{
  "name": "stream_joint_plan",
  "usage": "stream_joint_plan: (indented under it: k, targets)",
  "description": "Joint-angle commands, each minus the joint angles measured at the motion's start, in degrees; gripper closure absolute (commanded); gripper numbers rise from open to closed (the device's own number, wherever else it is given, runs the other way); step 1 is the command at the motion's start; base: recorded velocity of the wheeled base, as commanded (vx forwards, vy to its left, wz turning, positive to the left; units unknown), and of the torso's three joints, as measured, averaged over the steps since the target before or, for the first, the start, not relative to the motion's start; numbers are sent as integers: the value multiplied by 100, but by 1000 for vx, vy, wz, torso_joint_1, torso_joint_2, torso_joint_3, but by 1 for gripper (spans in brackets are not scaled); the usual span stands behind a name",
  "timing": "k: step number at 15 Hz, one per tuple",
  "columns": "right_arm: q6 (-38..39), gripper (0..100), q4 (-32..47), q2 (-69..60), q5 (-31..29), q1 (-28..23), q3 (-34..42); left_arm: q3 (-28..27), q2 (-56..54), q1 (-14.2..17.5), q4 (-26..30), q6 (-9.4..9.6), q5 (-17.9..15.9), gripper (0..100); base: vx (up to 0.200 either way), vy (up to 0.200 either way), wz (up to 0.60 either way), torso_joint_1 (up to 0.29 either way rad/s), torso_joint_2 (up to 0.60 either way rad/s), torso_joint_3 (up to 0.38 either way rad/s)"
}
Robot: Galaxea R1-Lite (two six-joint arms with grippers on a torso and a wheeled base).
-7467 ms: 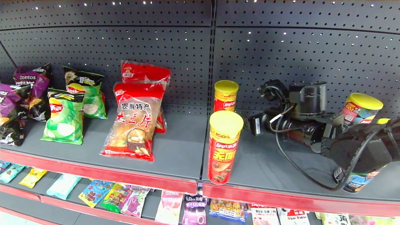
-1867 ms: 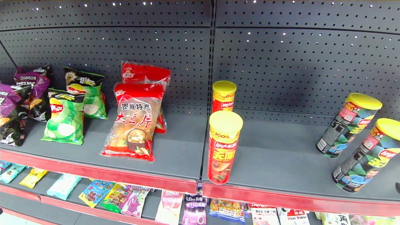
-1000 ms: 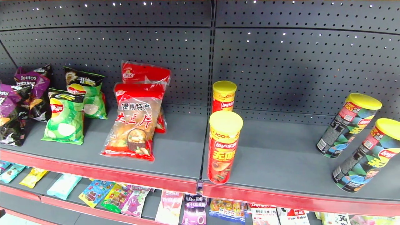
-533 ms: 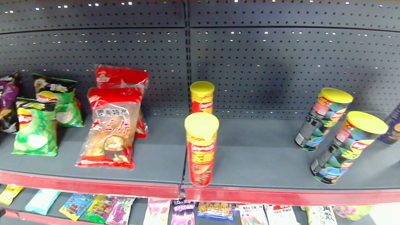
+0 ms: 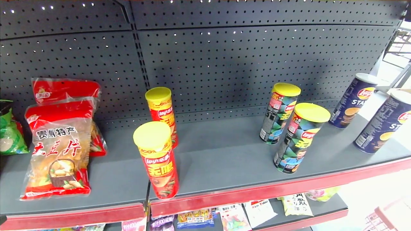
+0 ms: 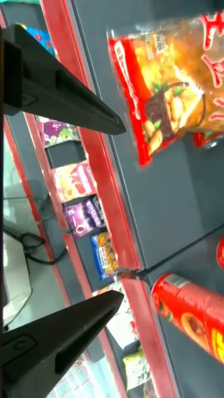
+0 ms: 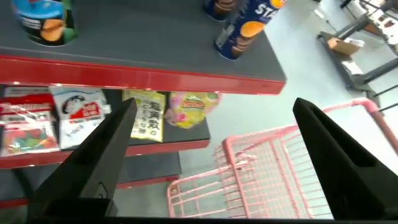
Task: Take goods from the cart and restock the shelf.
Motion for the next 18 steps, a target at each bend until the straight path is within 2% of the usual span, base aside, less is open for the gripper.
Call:
stream_joint_plan:
  k: [1,3,4,6,8,13,15,16,18]
  targets:
    - [262,0,-16,-838,548,100,588,4,45,9,-3,-6,-146,0,0,0,0,0,0,0]
    - [324,0,37,-1445,1287,153,948,39,36,9,-3,-6,-445,0,0,0,0,0,0,0]
    - [333,0,37,-1480,1278,127,1045,48,45,9,-3,3,-498,0,0,0,0,0,0,0]
    - [508,0,20,-1506,1401,118,1265,57,36,9,-3,-6,-507,0,0,0,0,0,0,0]
    - [992,0,11,-1858,2016,144,1476,101,36,9,-3,-6,-507,0,0,0,0,0,0,0]
    - [983,0,11,-1752,2069,144,1476,408,-473,18,23,12,-392,0,0,0,0,0,0,0]
    - [965,0,-7,-1831,2078,153,1485,1032,-1616,18,23,21,-269,0,0,0,0,0,0,0]
    - [965,0,-7,-1875,2078,153,1485,1138,-1844,18,41,21,-269,0,0,0,0,0,0,0]
    - [983,0,-16,-2078,2069,144,1502,1191,-2047,53,32,47,-50,0,0,0,0,0,0,0]
